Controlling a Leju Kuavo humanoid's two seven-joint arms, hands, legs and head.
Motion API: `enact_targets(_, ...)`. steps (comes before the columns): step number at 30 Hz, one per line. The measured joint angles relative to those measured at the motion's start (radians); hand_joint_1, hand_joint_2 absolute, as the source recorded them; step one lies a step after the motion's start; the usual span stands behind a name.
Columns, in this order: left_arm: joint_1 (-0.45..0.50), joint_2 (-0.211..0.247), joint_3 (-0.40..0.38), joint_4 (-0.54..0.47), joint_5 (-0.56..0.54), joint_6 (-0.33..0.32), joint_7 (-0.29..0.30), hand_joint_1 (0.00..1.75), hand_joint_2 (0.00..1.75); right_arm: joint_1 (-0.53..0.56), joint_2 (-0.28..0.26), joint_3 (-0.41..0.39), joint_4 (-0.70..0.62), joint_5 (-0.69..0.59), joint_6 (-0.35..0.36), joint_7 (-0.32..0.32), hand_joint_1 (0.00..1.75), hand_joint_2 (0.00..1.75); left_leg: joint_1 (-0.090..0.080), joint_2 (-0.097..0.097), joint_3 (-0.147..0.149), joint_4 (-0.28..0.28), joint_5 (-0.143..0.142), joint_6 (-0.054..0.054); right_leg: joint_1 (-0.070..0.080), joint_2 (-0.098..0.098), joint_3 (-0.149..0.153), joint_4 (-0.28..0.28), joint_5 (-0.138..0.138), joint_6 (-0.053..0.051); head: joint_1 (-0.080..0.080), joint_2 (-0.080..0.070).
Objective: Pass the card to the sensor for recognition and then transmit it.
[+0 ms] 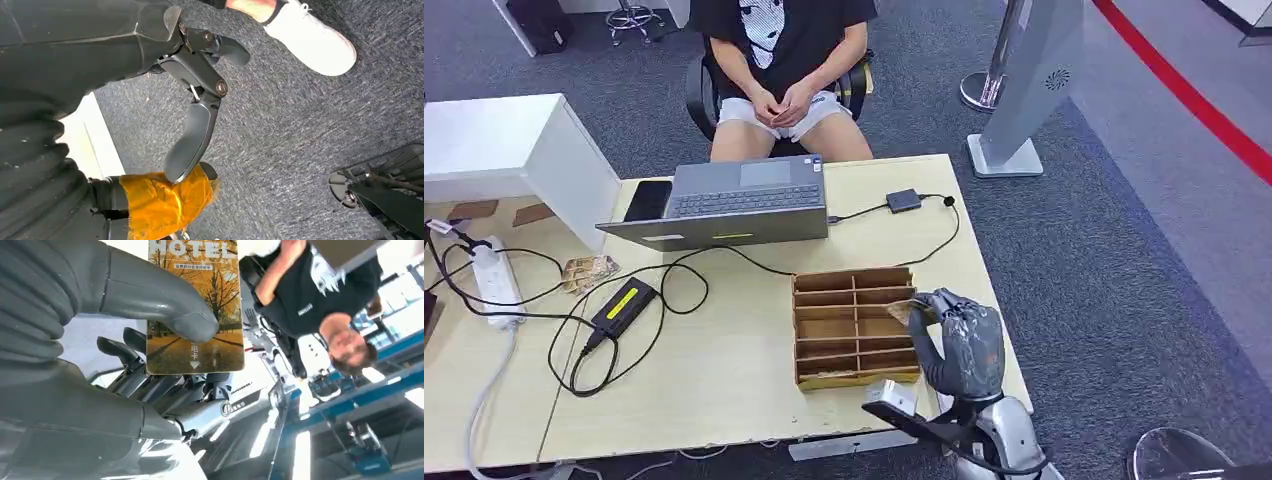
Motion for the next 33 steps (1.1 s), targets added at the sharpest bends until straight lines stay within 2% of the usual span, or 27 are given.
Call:
enact_targets(3,0.0,0.0,0.0,0.0,-0.007,-0.001,0.0,0.0,1.75,-0.022,0.002,0.003,-0.003,-0.058,0.023,-0.02,1.75,1.75,0.0,0.0,0.0,0.0,0.0,0.0,0.0,-0.001,0.001,0.0,0.0,0.0,0.0,0.0)
enact_targets(5,-0.002,0.0,-0.003,0.0,-0.02,-0.006,0.0,0.0,1.75,-0.07,0.005,0.004,0.004,-0.164,0.083,-0.029,1.75,1.75,0.0,0.001,0.0,0.0,0.001,0.0,0.0,0.001,0.0,0.001,0.001,-0.001,0.0,0.0)
enact_targets(7,-0.011,0.0,-0.008,0.0,-0.042,-0.023,0.0,0.0,1.75,-0.17,0.019,0.003,0.05,-0.259,0.17,-0.014,1.75,1.75,0.0,0.003,0.0,0.0,0.002,-0.001,0.0,0.004,-0.001,0.001,0.003,-0.003,0.0,0.0)
enact_targets(12,-0.048,-0.003,-0.041,0.0,-0.079,-0.058,0.019,0.0,1.75,-0.502,0.086,-0.001,0.279,-0.294,0.308,0.078,1.75,1.75,0.0,0.003,-0.001,0.0,0.008,0.0,0.0,0.004,-0.002,0.001,0.007,-0.002,0.0,0.0)
enact_targets(16,-0.069,-0.009,-0.068,0.0,-0.089,-0.076,0.023,0.0,1.75,-0.723,0.159,-0.002,0.517,-0.306,0.33,0.146,1.75,1.75,0.0,0.002,-0.001,0.0,0.01,-0.001,0.0,0.003,-0.002,0.002,0.008,-0.003,0.0,0.0)
enact_targets(18,-0.076,-0.011,-0.079,0.0,-0.089,-0.08,0.024,0.0,1.75,-0.79,0.187,-0.01,0.599,-0.316,0.332,0.159,1.75,1.75,0.0,0.001,-0.001,0.0,0.01,-0.001,0.0,0.003,-0.002,0.002,0.008,-0.003,0.0,0.0)
enact_targets(23,-0.078,-0.014,-0.089,0.0,-0.092,-0.082,0.024,0.0,1.75,-0.864,0.226,-0.015,0.72,-0.317,0.326,0.16,1.75,1.75,0.0,0.001,-0.002,0.0,0.009,-0.002,0.0,0.003,-0.004,0.002,0.008,-0.003,0.0,0.0)
enact_targets(33,-0.078,-0.015,-0.104,0.0,-0.093,-0.083,0.024,0.0,1.75,-0.906,0.254,-0.015,0.817,-0.319,0.328,0.172,1.75,1.75,0.0,0.001,-0.004,0.0,0.009,-0.001,0.0,0.003,-0.005,0.001,0.008,-0.002,0.0,0.0)
